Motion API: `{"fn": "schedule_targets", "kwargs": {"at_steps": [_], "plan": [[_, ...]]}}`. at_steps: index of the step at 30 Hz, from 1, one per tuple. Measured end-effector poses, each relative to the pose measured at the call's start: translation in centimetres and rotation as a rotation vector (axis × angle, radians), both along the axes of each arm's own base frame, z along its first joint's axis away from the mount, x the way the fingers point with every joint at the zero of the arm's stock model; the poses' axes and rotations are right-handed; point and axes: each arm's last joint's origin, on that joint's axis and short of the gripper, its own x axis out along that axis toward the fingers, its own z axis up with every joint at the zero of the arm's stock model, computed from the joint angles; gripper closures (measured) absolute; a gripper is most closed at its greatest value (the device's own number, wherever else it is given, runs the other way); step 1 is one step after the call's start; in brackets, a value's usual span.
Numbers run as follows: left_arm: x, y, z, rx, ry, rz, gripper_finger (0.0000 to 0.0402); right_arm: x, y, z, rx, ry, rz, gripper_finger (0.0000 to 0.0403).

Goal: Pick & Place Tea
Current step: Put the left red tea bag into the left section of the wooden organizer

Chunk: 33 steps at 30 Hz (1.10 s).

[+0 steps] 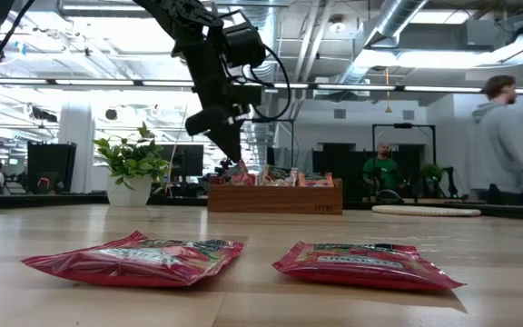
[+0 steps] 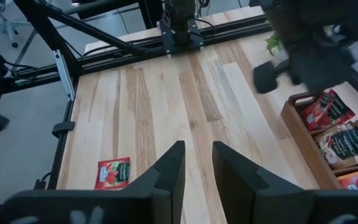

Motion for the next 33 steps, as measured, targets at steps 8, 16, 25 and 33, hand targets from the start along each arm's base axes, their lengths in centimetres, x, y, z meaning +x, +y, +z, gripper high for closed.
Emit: {"fn": "schedule_targets", "kwargs": {"at_steps": [8,16,25,33], "plan": [[0.7,-0.9,0.1,-0.191,-0.141,-0.024,0.0346,0.0,0.0,0.0,0.0,0.0,0.0,0.0327],[1.7,-0.1,-3.1,-0.182,-0.068,-0.001,0.0346,0.0,0.0,0.0,0.0,0.001,0.0,0.0327],[2.5,0.4,-3.9,-0.102,-0.101,0.03,0.0346,0.0,0.0,0.0,0.006,0.001,-0.004,0.0327],[2.5,0.5,-3.6,-0.069,-0.103,0.044,0.0346,0.0,0.0,0.0,0.007,0.001,-0.004,0.0327]]}}
